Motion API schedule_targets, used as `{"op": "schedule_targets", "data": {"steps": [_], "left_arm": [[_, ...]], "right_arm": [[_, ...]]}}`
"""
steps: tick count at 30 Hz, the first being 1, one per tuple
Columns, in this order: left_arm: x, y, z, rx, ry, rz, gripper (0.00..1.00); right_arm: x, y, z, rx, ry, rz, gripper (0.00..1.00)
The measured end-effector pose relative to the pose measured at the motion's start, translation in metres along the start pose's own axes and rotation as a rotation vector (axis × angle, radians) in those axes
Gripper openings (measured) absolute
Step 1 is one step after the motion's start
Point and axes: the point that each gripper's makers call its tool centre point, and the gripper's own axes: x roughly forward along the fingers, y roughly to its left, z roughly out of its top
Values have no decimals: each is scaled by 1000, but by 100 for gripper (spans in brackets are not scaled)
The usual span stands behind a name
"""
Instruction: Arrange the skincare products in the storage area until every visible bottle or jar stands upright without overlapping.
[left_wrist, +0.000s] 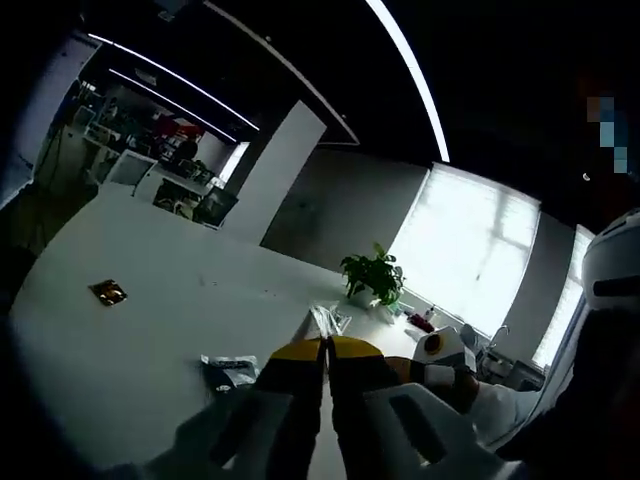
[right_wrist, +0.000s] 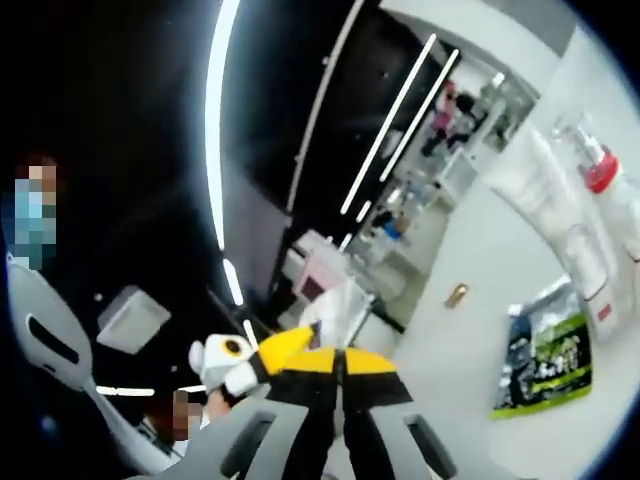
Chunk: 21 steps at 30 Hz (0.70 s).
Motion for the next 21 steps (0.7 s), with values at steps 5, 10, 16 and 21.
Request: {"op": "schedule_targets", "data": {"steps": [5, 10, 16, 21], "left_arm": [[4, 4, -7, -4, 23, 17, 0], [10, 11, -11, -22, 41, 36, 4], [16, 24, -12, -49, 42, 51, 6], [22, 30, -13, -70, 48, 55, 8]], "right_arm": [[-1, -3, 4, -6, -4, -14, 0], [-2, -8, 8, 4, -9, -29, 0], [-1, -12, 8, 18, 6, -36, 0], [1, -13, 3, 19, 32, -33, 0]]}}
